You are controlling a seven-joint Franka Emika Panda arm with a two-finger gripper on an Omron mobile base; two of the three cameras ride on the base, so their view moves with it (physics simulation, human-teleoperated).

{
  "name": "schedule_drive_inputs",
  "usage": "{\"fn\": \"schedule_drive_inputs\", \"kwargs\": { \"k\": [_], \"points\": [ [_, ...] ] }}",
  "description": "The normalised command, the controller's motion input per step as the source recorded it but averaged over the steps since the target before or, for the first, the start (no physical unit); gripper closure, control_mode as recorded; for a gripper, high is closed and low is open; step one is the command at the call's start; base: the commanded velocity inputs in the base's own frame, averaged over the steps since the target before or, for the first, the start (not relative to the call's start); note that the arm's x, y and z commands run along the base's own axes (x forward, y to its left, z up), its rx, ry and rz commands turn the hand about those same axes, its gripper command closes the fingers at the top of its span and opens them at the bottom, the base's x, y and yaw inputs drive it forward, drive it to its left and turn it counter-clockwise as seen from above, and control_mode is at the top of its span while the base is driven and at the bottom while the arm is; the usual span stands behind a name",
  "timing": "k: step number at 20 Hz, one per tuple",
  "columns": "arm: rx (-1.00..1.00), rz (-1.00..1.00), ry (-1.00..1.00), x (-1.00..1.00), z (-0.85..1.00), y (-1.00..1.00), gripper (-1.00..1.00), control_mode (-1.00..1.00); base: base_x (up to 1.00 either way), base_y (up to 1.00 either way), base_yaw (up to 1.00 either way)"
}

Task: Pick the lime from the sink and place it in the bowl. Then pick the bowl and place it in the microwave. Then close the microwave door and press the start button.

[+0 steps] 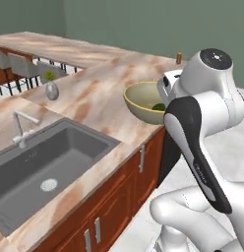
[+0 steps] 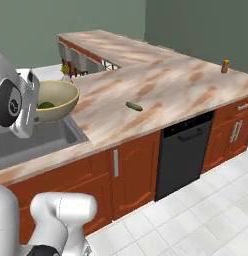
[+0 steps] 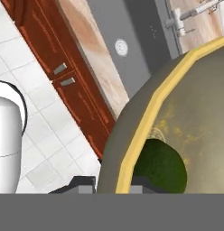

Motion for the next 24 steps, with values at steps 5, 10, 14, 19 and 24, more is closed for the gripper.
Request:
{"fn": "schedule_drive_inputs", "kwargs": {
  "k": [5, 10, 14, 19, 24],
  "points": [
    [0.00, 0.00, 0.00, 0.00, 0.00, 0.00, 1.00, 1.00, -0.09, -0.33, -0.70],
    [0.00, 0.00, 0.00, 0.00, 0.00, 0.00, 1.00, 1.00, -0.01, -0.22, -0.63],
    [0.00, 0.00, 0.00, 0.00, 0.00, 0.00, 1.00, 1.00, 0.00, -0.06, -0.62],
    [0.00, 0.00, 0.00, 0.00, 0.00, 0.00, 1.00, 1.00, 0.00, -0.02, -0.62],
    [0.00, 0.00, 0.00, 0.00, 0.00, 0.00, 1.00, 1.00, 0.54, -0.01, -0.48]
  ]
}}
